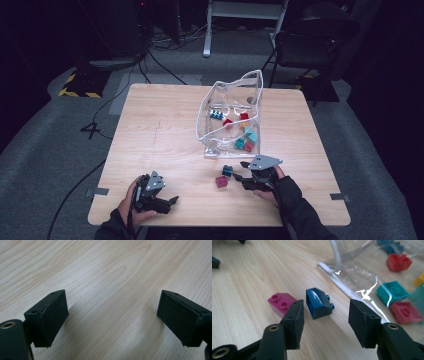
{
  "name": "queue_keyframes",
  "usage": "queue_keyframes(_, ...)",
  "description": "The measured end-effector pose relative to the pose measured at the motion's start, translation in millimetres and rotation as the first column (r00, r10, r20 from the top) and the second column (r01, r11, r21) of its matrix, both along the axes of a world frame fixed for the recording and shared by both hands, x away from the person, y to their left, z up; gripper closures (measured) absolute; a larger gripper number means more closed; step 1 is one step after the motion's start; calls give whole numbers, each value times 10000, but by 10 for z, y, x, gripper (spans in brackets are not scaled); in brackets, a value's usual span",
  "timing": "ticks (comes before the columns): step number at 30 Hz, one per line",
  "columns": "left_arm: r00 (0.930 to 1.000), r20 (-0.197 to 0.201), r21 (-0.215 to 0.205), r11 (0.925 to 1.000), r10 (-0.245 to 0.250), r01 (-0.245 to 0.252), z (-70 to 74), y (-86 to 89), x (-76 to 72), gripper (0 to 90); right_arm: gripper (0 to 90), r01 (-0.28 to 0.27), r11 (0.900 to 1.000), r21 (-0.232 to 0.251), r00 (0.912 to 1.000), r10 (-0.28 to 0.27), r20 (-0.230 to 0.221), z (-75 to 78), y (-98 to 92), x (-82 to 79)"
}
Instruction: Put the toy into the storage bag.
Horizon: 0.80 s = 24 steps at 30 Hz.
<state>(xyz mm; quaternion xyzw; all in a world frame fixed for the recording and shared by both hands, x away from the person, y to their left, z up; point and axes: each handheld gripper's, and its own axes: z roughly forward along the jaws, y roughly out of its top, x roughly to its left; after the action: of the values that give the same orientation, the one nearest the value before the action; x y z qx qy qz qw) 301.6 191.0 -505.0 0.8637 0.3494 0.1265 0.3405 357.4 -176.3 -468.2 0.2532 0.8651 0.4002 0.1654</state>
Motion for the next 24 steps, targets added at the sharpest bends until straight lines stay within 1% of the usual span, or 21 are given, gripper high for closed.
queue_keyframes(3, 10000, -9, 10, 10000, -5, 5, 1, 0, 0, 101, 482, -33, 10000, -79, 9997, 31, -235, -77, 51, 25)
queue_keyframes(8, 10000, 2, -3, 10000, 2, -2, 0, 0, 0, 101, 471, 10, 9999, -170, 9995, -15, -309, -162, 140, 79)
queue_keyframes(12, 10000, 12, -6, 10000, -1, 1, 0, 1, -1, 102, 478, 79, 9996, -280, 9988, -92, -475, -237, 197, 137)
queue_keyframes(14, 10000, 12, -3, 10000, -11, 11, 0, 1, 0, 102, 481, 99, 9996, -266, 9984, -114, -561, -262, 210, 162)
queue_keyframes(18, 10000, 7, 1, 10000, 0, 0, 0, 2, -1, 102, 495, 86, 9999, -69, 9971, -91, -759, -301, 241, 210)
queue_keyframes(24, 10000, 13, 5, 10000, 3, -3, 0, 1, -1, 102, 551, 109, 9999, -68, 9974, -113, -710, -328, 289, 237)
